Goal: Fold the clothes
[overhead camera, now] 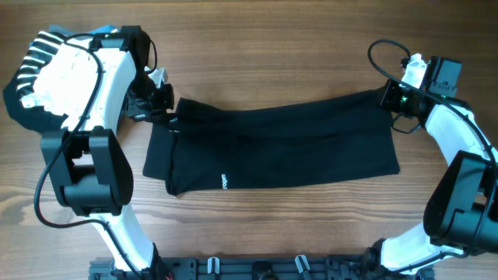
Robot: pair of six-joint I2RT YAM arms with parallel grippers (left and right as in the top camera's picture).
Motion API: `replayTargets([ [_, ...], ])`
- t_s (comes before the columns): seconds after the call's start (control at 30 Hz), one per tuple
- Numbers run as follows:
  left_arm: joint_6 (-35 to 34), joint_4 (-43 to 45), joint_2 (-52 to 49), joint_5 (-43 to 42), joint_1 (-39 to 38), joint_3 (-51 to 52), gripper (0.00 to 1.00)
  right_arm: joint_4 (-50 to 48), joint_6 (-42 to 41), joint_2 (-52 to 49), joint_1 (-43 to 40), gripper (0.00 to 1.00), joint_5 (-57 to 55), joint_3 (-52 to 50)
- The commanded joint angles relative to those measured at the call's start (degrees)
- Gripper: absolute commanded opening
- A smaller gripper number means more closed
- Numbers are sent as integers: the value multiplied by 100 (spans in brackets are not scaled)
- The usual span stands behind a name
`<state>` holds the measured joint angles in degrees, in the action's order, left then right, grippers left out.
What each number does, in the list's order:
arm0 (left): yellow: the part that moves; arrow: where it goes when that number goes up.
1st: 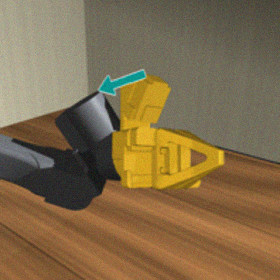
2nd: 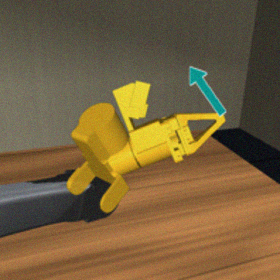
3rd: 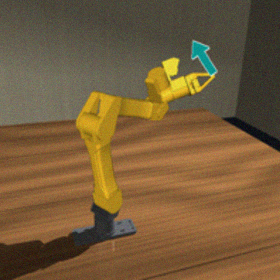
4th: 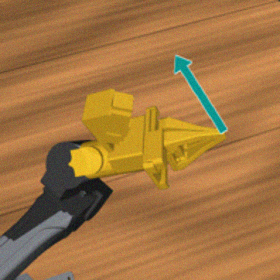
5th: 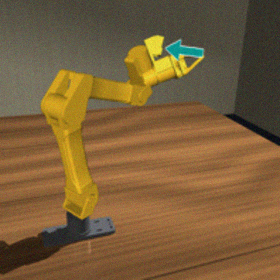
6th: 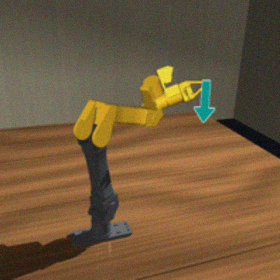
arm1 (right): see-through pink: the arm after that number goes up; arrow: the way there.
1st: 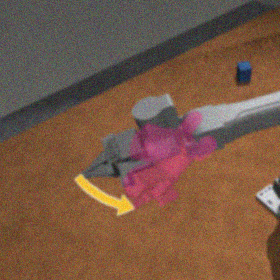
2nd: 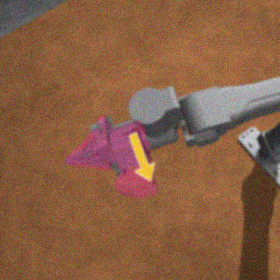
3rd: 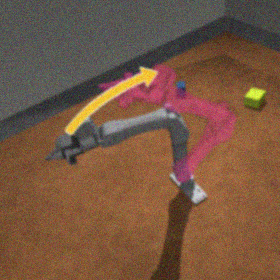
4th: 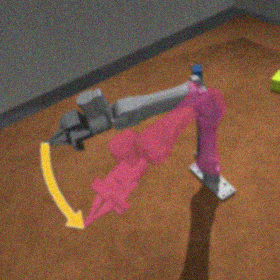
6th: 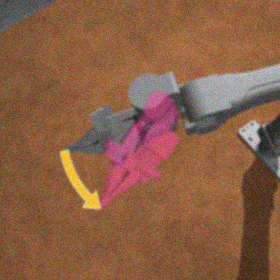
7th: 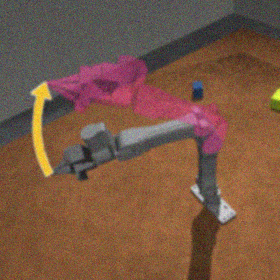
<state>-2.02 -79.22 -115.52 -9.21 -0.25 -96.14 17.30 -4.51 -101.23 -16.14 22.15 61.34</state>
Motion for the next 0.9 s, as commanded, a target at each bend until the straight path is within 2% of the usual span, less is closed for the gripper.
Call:
replayTargets([
  [0.0, 33, 15, 120, 74, 52, -90, 4, 0, 4, 101, 33, 4, 238, 111],
  [0.13, 149, 4, 122, 74, 52, -201, 4, -308, 7, 103, -42, 4, 214, 142],
  [0.27, 181, -164, 129, 72, 52, -798, 4, -927, -22, 107, -107, 5, 236, 236],
  [0.53, 181, -330, 142, 31, 48, -887, 4, -527, 308, 107, -120, 8, 190, 234],
  [0.63, 345, -396, 142, 35, 52, -887, 4, -776, 278, 146, -164, 7, 378, 284],
  [0.77, 420, -46, 142, 20, 52, -887, 4, -1655, -354, 160, -173, 8, 684, 339],
  [0.87, 420, 649, 142, -153, 52, -887, 4, -1902, -470, 160, -173, 8, 518, 337],
])
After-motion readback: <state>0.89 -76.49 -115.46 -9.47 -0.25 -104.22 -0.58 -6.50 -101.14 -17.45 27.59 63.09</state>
